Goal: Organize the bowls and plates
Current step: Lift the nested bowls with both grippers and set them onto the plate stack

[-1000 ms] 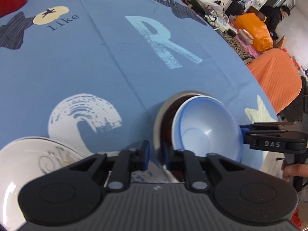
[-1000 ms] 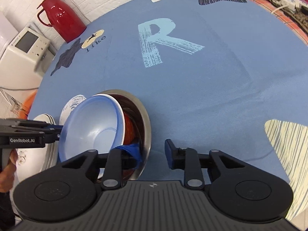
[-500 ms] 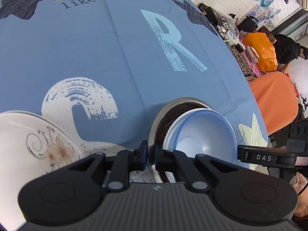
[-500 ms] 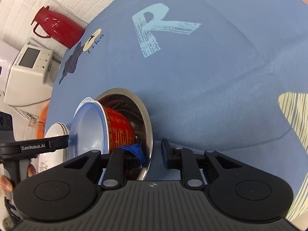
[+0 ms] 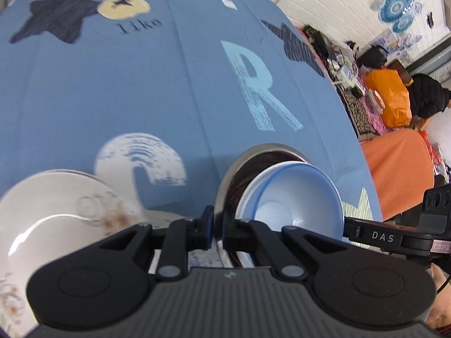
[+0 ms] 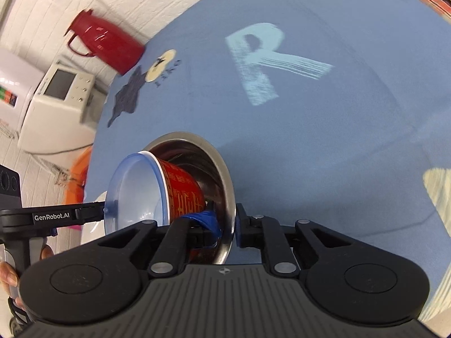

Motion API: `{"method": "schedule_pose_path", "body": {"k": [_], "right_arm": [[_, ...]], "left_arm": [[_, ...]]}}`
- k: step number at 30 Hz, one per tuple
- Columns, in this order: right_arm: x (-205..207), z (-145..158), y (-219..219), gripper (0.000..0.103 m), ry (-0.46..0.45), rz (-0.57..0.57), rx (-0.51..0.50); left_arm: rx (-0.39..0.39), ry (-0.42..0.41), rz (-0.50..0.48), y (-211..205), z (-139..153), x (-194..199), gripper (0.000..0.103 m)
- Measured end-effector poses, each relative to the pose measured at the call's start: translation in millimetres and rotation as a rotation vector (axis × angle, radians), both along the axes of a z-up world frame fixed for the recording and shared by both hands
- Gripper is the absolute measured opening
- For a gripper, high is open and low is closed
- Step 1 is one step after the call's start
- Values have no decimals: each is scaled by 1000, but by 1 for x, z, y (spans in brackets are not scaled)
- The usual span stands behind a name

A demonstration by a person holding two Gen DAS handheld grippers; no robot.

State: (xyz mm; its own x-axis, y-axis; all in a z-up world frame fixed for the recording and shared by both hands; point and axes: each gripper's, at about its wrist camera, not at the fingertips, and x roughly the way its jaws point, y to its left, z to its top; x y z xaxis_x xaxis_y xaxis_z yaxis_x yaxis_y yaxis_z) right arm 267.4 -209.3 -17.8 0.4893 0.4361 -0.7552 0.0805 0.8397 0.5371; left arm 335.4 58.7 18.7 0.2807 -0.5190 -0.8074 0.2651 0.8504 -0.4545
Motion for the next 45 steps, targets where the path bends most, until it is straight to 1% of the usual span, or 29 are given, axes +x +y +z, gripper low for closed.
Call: {"method": "schedule_pose_path", "body": {"k": [3, 6, 10, 13, 15, 19, 22, 25, 29, 30, 31, 32, 33, 34, 35, 38, 40, 42, 45], "right_arm": [[15, 12, 37, 0, -27, 82, -4], [32, 12, 81, 0, -37, 174, 14], [47, -3, 137, 0, -6, 276, 39], [51, -15, 164, 0, 30, 325, 28], [50, -19, 173, 0, 43, 344, 1], [50, -20, 172, 0, 45, 335, -44], [48, -21, 170, 0, 31, 320, -48], [47, -24, 170, 0, 25, 321, -53], [45, -18, 178, 0, 1, 350, -119], [44, -15, 179, 1, -11, 347, -137], [43, -11, 178, 4, -22, 350, -147], [42, -8, 175, 5, -34, 353, -152], [40, -4, 171, 4, -52, 345, -157], [39, 0, 166, 5, -66, 335, -153], [37, 3, 162, 6, -73, 326, -146], [30, 10, 150, 7, -99, 298, -132], [22, 12, 143, 7, -116, 283, -122], [11, 14, 134, 8, -138, 266, -86], [-8, 10, 122, 8, -157, 221, -7]], "left_arm": [[36, -37, 77, 40, 17, -12, 0], [78, -58, 173, 85, 24, -24, 0], [116, -32, 284, 139, 15, -37, 0], [102, 14, 330, 166, -2, -42, 0], [79, 44, 337, 175, -12, -42, 0], [52, 39, 315, 174, -19, -37, 0], [61, 14, 285, 170, -20, -38, 0], [60, -10, 278, 171, -21, -41, 0], [92, -50, 281, 171, -17, -43, 0], [101, -66, 292, 173, -15, -44, 4], [102, -86, 302, 175, -12, -46, 11], [98, -102, 307, 177, -7, -48, 26], [109, -119, 323, 179, -3, -50, 38], [125, -148, 343, 182, 2, -53, 55], [124, -174, 352, 184, 7, -56, 58], [80, -197, 369, 190, 19, -65, 58], [72, -220, 384, 187, 27, -74, 58], [70, -252, 382, 177, 34, -87, 59], [47, -316, 375, 154, 44, -113, 64]]}}
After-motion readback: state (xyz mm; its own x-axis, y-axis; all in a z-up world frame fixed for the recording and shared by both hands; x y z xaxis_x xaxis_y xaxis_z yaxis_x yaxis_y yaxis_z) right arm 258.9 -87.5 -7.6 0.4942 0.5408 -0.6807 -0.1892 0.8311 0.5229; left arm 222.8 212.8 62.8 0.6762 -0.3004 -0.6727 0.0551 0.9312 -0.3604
